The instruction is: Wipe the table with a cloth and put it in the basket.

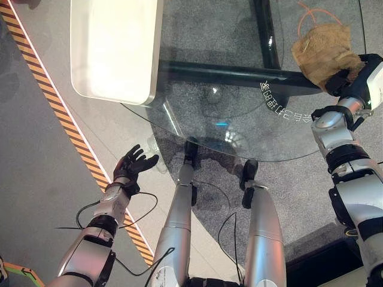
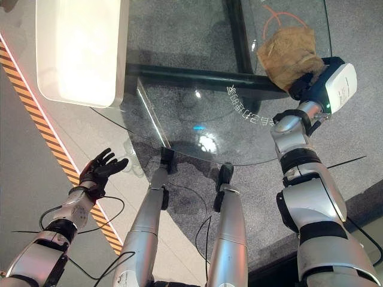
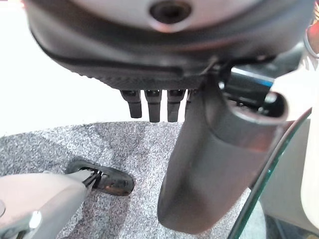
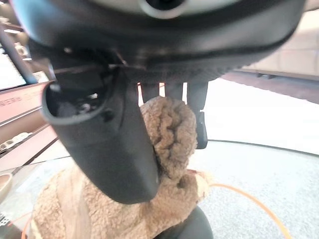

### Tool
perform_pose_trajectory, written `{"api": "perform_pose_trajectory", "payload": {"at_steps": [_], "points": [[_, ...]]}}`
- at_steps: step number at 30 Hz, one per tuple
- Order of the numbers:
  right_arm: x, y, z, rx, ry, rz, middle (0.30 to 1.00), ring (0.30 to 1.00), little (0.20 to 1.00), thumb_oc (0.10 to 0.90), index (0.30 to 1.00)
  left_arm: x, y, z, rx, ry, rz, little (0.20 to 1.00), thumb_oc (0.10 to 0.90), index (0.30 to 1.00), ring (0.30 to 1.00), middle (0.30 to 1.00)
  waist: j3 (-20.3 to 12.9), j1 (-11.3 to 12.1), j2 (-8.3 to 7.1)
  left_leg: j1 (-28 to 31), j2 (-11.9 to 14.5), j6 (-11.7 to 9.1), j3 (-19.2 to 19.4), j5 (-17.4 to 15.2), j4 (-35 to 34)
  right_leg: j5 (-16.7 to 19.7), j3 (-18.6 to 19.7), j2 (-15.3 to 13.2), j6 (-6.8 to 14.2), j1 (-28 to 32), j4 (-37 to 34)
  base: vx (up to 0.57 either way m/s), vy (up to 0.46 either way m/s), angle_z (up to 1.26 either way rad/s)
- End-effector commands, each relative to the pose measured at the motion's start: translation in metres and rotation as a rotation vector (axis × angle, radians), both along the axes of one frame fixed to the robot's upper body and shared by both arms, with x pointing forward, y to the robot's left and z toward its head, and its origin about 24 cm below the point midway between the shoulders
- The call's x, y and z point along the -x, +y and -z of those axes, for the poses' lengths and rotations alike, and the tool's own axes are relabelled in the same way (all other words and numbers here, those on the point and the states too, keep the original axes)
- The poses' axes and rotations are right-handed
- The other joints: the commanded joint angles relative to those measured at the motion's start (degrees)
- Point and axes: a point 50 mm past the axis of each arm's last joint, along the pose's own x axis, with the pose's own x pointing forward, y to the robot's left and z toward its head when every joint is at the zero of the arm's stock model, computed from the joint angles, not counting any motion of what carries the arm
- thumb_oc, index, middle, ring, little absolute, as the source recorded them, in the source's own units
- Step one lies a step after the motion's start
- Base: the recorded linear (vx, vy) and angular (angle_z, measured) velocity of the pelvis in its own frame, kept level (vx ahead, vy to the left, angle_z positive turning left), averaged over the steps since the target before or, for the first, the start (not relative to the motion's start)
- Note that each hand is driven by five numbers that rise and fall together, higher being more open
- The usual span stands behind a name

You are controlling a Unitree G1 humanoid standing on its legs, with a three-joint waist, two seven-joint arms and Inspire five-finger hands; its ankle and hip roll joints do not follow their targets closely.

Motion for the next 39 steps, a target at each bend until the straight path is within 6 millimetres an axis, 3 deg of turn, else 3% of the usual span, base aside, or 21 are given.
{"api": "perform_pose_trajectory", "payload": {"at_steps": [1, 14, 22, 26, 36, 39], "points": [[0.051, -0.085, 0.000, -0.041, -0.003, 0.402, 0.300, 0.300, 0.200, 0.100, 0.300, 0.004, 0.027, -0.005, 0.008, -0.017, -0.105, 0.900, 0.800, 0.900, 0.900, 0.900, -1.26, -0.30, -0.62, 2.44, -3.51, 6.08, 5.19, -10.68, 5.88, 8.23, -2.35, 4.96, -0.40, 1.20, -11.82, 0.00, 0.000, 0.00], [0.062, -0.097, 0.018, -0.269, -0.060, 0.448, 0.300, 0.300, 0.200, 0.100, 0.300, 0.002, 0.038, -0.012, 0.004, -0.009, -0.118, 0.900, 0.800, 0.900, 0.900, 0.900, -1.26, -0.67, -1.15, 2.98, -3.14, 5.67, 5.29, -10.76, 5.15, 8.19, -2.09, 5.21, -0.24, 1.78, -12.69, 0.00, 0.000, 0.00], [0.055, -0.091, 0.021, -0.421, -0.150, 0.371, 0.300, 0.300, 0.200, 0.100, 0.300, 0.000, 0.038, -0.015, 0.004, -0.012, -0.117, 0.900, 0.800, 0.900, 0.900, 0.900, -1.26, -0.76, -1.25, 3.01, -3.09, 5.49, 5.36, -10.84, 4.93, 8.31, -1.95, 5.18, -0.19, 1.77, -13.17, 0.00, 0.000, 0.00], [0.048, -0.084, 0.015, -0.392, -0.180, 0.292, 0.300, 0.300, 0.200, 0.100, 0.300, -0.002, 0.037, -0.016, 0.006, -0.012, -0.116, 0.900, 0.800, 0.900, 0.900, 0.900, -1.26, -0.70, -1.15, 3.00, -3.19, 5.47, 5.29, -10.87, 5.01, 8.31, -1.90, 5.11, -0.16, 1.75, -13.13, 0.00, 0.013, -0.04], [0.012, -0.028, -0.032, -0.096, -0.206, -0.039, 0.300, 0.300, 0.200, 0.100, 0.300, -0.006, 0.026, -0.015, 0.004, -0.013, -0.094, 0.900, 0.800, 0.900, 0.900, 0.900, -1.26, -0.28, -0.70, 3.07, -3.60, 5.31, 5.09, -10.38, 4.60, 8.47, -2.39, 4.66, -0.13, 1.84, -13.49, 0.00, 0.000, 0.00], [0.001, 0.006, -0.049, 0.024, -0.221, -0.160, 0.300, 0.300, 0.200, 0.100, 0.300, -0.003, 0.018, -0.008, 0.008, -0.015, -0.086, 0.900, 0.800, 0.900, 0.900, 0.900, -1.26, -0.10, -0.50, 3.12, -3.82, 5.28, 4.96, -10.22, 4.46, 8.25, -2.53, 4.70, -0.34, 1.89, -13.46, 0.00, 0.000, 0.00]]}}
